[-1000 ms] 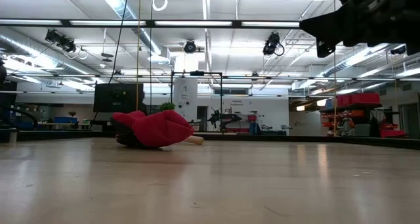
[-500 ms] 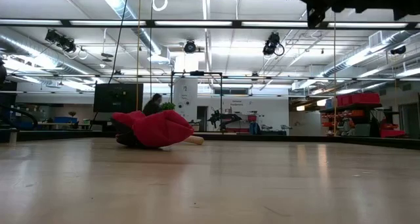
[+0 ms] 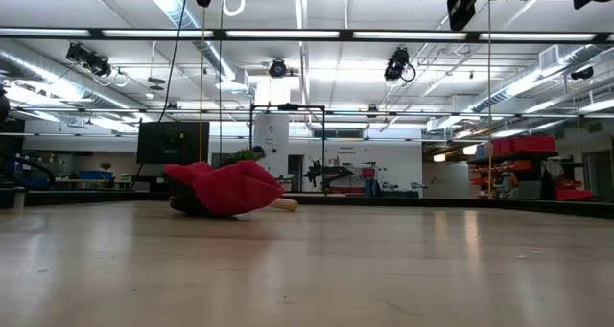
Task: Pick & Place Garden tools in Gardening bag
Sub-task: Put the hand rake into the gardening bag
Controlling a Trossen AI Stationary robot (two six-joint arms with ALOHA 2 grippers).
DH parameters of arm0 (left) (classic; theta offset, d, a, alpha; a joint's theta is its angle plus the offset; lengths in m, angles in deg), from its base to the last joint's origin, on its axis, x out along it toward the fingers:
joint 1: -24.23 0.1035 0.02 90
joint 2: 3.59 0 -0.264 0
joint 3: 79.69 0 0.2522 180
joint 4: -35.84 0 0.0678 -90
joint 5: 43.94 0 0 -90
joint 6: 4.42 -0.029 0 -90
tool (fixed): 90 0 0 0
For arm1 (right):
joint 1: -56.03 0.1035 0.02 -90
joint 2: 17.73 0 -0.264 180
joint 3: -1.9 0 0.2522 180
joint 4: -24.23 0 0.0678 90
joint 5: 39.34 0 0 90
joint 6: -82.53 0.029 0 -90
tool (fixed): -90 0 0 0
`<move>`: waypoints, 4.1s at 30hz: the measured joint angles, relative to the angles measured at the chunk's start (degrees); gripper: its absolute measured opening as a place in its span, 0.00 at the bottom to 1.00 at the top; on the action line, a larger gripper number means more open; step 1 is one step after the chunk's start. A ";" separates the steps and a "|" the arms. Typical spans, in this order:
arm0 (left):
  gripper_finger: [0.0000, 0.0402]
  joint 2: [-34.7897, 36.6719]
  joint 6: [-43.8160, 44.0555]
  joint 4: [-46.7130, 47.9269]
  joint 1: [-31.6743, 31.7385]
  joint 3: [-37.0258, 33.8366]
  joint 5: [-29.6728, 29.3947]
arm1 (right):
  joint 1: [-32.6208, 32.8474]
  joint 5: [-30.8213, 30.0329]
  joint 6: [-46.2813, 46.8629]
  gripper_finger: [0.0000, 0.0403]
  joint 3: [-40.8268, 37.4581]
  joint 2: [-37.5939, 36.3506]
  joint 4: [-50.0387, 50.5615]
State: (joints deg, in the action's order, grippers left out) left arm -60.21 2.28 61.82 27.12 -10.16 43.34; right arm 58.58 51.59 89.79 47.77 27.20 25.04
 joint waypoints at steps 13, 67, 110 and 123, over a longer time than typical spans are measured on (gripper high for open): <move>0.01 0.00 1.89 3.13 2.10 0.00 6.03 | 0.00 -8.12 -2.10 0.00 0.08 0.00 0.68; 0.01 -11.16 -18.16 24.99 21.69 14.43 12.61 | -8.11 -14.49 -4.72 0.00 12.56 0.11 20.14; 0.24 -29.08 -44.05 24.99 18.71 14.51 8.38 | -8.07 -11.39 -4.53 0.00 12.56 0.11 23.40; 0.51 -30.10 -43.21 23.87 18.71 14.51 7.78 | -8.07 -10.36 -3.43 0.00 12.56 0.11 24.46</move>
State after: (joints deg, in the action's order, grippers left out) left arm -90.30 -40.93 85.68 45.83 4.35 51.12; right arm 50.51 41.23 86.36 60.33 27.31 49.50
